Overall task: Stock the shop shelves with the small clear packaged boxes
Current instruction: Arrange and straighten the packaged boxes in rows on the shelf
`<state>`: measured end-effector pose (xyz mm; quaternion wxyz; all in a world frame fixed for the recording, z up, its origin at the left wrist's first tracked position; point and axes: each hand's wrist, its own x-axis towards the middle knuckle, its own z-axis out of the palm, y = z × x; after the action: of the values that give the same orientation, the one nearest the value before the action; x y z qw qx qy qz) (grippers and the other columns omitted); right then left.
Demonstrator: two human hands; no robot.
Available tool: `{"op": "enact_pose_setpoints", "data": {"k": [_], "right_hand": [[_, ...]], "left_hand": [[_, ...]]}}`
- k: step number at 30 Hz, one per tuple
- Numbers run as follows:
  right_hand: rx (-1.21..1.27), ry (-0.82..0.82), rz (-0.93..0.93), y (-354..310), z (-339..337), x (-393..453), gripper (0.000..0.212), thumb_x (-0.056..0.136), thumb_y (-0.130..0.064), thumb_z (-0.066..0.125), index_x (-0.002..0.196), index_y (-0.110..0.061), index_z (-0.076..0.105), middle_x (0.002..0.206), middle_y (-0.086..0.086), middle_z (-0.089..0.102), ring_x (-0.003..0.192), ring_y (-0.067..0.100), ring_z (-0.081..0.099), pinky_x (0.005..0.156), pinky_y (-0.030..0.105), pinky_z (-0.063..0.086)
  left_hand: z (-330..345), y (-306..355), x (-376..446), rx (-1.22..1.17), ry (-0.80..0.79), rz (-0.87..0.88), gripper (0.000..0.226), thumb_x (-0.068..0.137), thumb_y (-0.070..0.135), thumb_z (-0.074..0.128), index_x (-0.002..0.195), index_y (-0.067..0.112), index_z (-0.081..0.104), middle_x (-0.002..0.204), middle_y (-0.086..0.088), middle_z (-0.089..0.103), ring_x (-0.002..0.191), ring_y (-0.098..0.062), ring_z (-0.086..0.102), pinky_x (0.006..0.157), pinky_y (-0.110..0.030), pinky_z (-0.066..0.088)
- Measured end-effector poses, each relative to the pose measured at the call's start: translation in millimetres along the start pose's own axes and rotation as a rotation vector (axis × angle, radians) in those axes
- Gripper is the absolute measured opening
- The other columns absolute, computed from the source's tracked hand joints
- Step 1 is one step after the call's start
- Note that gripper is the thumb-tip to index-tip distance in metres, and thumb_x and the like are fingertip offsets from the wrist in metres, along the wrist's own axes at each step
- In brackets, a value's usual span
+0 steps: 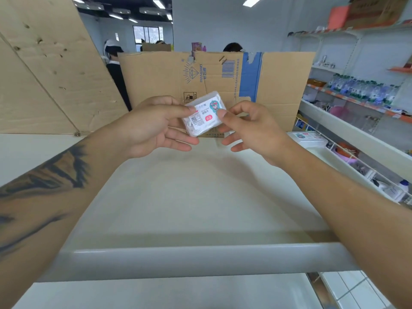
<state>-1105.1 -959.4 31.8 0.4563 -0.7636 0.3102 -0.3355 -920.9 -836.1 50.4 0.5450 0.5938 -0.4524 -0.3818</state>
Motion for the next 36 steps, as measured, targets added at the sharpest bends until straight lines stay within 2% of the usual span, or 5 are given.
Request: {"op": "enact_pose_setpoints", "data": {"k": [8,11,19,29,36], "right_hand": [[0.257,-0.095,-0.089,1.1,-1.3,-1.1,0.021,0.098,-0.023,0.069,0.114,-0.015,0.059,0.100,0.018,0.075,0.082,0.031,0.071,0.085,0.053,0.060],[0.248,-0.141,-0.117,3.0,-3.6,-1.5,0.020,0.101,-0.019,0.064,0.121,-0.022,0.063,0.101,0.012,0.075,0.082,0.028,0.066,0.077,0.047,0.060],[0.105,-0.201,-0.136,12.0,2.2,-0.5,0.010,0.096,-0.011,0.069,0.098,-0.015,0.059,0.086,0.008,0.075,0.076,0.021,0.066,0.066,0.036,0.051],[-0.934,-0.318,-0.044,-2.0,-30.4,-28.9,0.060,0.096,-0.063,0.050,0.149,-0.035,0.042,0.157,-0.008,0.041,0.141,0.019,0.041,0.112,0.032,0.035],[-0.973,-0.447,0.157,6.5,-20.7,-101.6,0.068,0.090,-0.081,0.023,0.151,-0.053,0.016,0.170,-0.009,0.006,0.158,0.020,-0.001,0.125,0.051,0.007]], "left_hand": [[1.3,-4.4,-5.0,0.434,-0.185,0.201,0.058,0.067,0.027,0.096,0.101,0.013,0.051,0.103,-0.004,0.078,0.094,-0.016,0.071,0.082,-0.029,0.055],[-9.2,-1.8,-7.1,0.777,0.000,0.360,0.057,0.063,0.037,0.096,0.098,0.023,0.054,0.096,0.005,0.074,0.095,-0.010,0.069,0.087,-0.031,0.055],[-9.3,-7.4,-2.9,1.074,-0.128,0.589,0.086,0.070,0.033,0.093,0.144,0.044,0.052,0.129,0.022,0.057,0.122,0.001,0.051,0.105,-0.021,0.040],[-3.4,-39.0,21.4,1.143,-0.022,0.233,0.057,0.077,0.062,0.077,0.129,0.046,0.061,0.122,0.021,0.064,0.120,-0.012,0.058,0.104,-0.039,0.047],[3.8,-40.8,27.1,1.303,-0.042,0.179,0.076,0.090,0.066,0.058,0.157,0.044,0.028,0.160,0.009,0.038,0.146,-0.020,0.038,0.116,-0.045,0.036]]}}
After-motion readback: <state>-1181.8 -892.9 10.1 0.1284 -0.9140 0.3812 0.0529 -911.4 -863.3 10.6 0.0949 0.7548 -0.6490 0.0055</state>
